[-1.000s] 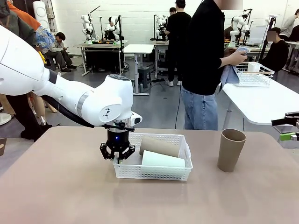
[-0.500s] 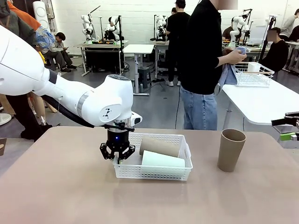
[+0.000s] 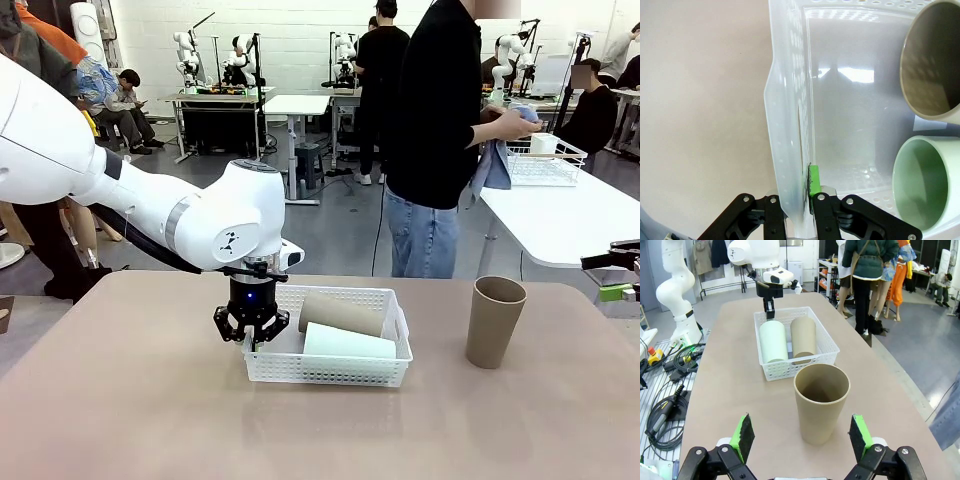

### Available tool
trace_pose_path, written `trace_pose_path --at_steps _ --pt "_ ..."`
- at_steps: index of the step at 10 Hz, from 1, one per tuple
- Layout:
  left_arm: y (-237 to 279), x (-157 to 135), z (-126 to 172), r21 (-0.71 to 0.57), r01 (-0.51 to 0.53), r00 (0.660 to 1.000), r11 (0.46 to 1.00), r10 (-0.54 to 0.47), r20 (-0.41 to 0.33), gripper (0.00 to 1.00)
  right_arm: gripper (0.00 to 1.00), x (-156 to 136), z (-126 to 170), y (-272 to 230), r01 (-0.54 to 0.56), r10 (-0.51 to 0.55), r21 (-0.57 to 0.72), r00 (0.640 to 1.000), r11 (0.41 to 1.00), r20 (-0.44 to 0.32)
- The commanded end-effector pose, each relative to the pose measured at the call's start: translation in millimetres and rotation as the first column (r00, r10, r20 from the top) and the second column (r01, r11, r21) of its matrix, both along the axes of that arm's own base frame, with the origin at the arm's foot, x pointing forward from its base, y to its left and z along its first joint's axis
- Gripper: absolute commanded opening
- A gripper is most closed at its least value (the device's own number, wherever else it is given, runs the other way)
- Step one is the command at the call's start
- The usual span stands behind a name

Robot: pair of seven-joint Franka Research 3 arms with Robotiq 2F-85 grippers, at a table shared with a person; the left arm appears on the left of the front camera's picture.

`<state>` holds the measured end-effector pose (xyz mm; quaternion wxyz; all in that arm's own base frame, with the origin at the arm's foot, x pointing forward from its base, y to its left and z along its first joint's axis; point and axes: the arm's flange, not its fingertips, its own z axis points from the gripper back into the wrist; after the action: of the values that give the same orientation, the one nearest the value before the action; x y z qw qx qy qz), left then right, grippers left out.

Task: Clean and organize the cups into the basket.
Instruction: Pick up the Reusable plastic cup from the right side of the table and stack it inside the Organizing basket in the center of the table.

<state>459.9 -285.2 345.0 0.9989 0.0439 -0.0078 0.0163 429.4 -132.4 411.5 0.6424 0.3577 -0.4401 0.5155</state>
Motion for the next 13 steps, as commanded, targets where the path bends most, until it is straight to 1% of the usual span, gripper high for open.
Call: trace_pose_path --at_steps 1,3,4,5,6,7,10,12,13 --pt "0.1 -1.0 0.6 0.001 0.002 1.000 1.000 -0.002 -0.002 0.00 1.00 -5.2 -0.9 0.5 -0.006 0.006 -0.010 1.000 1.000 -0.005" --pt "0.1 -1.0 0.6 0.001 0.002 1.000 1.000 -0.002 -0.002 0.00 1.00 0.0 0.0 0.0 0.000 0.000 0.000 1.000 1.000 0.000" --pt "0.1 -1.0 0.6 0.001 0.002 1.000 1.000 -0.002 -0.002 0.00 1.00 7.9 -22.5 7.9 -0.036 0.035 -0.032 0.999 0.999 -0.033" --pt "0.1 -1.0 0.6 0.001 0.002 1.000 1.000 -0.002 -0.002 0.00 1.00 17.8 -43.0 9.7 -0.034 0.031 -0.049 0.997 0.998 -0.072" --pt "0.1 -1.0 0.6 0.001 0.002 1.000 1.000 -0.002 -0.002 0.00 1.00 23.5 -58.6 8.4 -0.052 0.048 -0.057 0.996 0.997 -0.074" --pt "0.1 -1.0 0.6 0.001 0.002 1.000 1.000 -0.002 -0.002 0.00 1.00 29.3 -74.8 8.6 -0.070 0.067 -0.056 0.996 0.996 -0.060" --pt "0.1 -1.0 0.6 0.001 0.002 1.000 1.000 -0.002 -0.002 0.00 1.00 50.4 -120.3 17.7 -0.084 0.078 -0.057 0.991 0.995 -0.107" --pt "0.1 -1.0 0.6 0.001 0.002 1.000 1.000 -0.002 -0.002 0.00 1.00 62.1 -136.1 29.6 -0.089 0.082 -0.052 0.988 0.995 -0.133" --pt "0.1 -1.0 0.6 0.001 0.002 1.000 1.000 -0.002 -0.002 0.00 1.00 60.5 -137.0 30.2 -0.083 0.075 -0.057 0.987 0.995 -0.139"
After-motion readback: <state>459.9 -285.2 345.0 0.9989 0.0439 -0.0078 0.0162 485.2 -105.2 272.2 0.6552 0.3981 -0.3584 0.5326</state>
